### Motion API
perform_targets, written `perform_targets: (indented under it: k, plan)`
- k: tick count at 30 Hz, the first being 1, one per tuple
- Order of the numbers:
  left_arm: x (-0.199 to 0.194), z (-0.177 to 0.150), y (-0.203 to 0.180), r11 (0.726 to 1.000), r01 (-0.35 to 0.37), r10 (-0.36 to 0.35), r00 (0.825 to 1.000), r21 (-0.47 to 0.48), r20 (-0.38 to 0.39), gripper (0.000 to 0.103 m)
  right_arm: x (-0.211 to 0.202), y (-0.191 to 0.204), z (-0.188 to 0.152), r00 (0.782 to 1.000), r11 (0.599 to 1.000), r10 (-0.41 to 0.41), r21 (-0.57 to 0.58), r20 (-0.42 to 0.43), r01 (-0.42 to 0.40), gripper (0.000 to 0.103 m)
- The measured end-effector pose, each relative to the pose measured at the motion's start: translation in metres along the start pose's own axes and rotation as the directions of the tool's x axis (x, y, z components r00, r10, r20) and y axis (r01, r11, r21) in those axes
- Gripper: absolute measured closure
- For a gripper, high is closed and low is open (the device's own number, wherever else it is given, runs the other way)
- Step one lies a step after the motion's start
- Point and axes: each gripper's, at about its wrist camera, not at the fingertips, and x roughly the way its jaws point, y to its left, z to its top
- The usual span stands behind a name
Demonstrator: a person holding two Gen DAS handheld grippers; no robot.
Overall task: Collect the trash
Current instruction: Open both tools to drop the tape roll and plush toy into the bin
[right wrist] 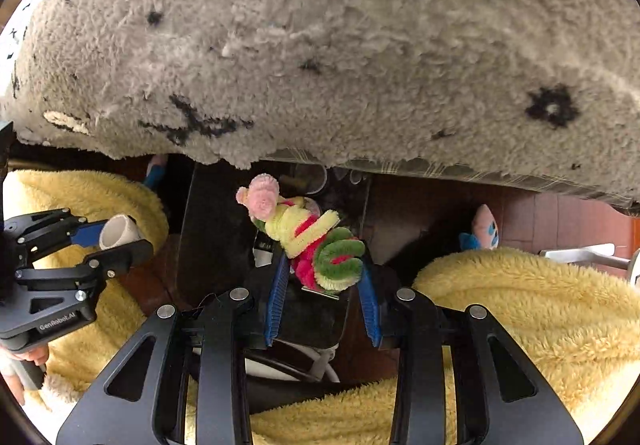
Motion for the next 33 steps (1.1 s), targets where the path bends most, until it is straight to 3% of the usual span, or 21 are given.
perform_targets:
  k: [11, 16, 19, 23, 26, 30, 33]
  plan:
    - [0.004, 0.005, -0.009, 1.000, 0.024, -0.024, 1.000, 0.016, -0.010, 0.071, 0.005, 0.013, 0.012, 0.999, 0.999, 0.037, -0.025, 0.004, -0.037, 0.068]
    - [-0.005, 0.005, -0.009, 1.000, 0.009, -0.009, 1.000, 0.013, 0.010, 0.049, 0.003, 0.015, 0.017, 0.998, 0.998, 0.055, -0.016, 0.012, -0.055, 0.063]
    - [-0.014, 0.003, -0.010, 1.000, 0.002, -0.002, 1.000, 0.011, 0.031, 0.038, -0.003, 0.012, 0.019, 0.998, 0.998, 0.057, -0.001, 0.032, -0.057, 0.048]
    - [-0.033, 0.000, -0.014, 1.000, -0.019, 0.017, 0.997, 0.023, 0.079, 0.022, -0.016, 0.008, 0.018, 0.997, 0.999, 0.040, 0.011, 0.069, -0.041, 0.042]
    - [-0.050, 0.000, -0.018, 0.998, -0.044, 0.040, 0.991, 0.033, 0.125, 0.009, -0.035, 0.004, 0.017, 0.992, 1.000, 0.014, 0.013, 0.124, -0.016, 0.030]
    - [-0.079, 0.001, -0.023, 0.996, -0.069, 0.058, 0.979, 0.050, 0.196, 0.008, -0.063, 0.009, 0.012, 0.982, 1.000, -0.008, 0.014, 0.191, 0.006, 0.013]
    - [-0.104, 0.006, -0.028, 0.993, -0.104, 0.085, 0.963, 0.063, 0.255, 0.008, -0.086, 0.007, 0.011, 0.968, 1.000, -0.024, 0.016, 0.251, 0.020, 0.009]
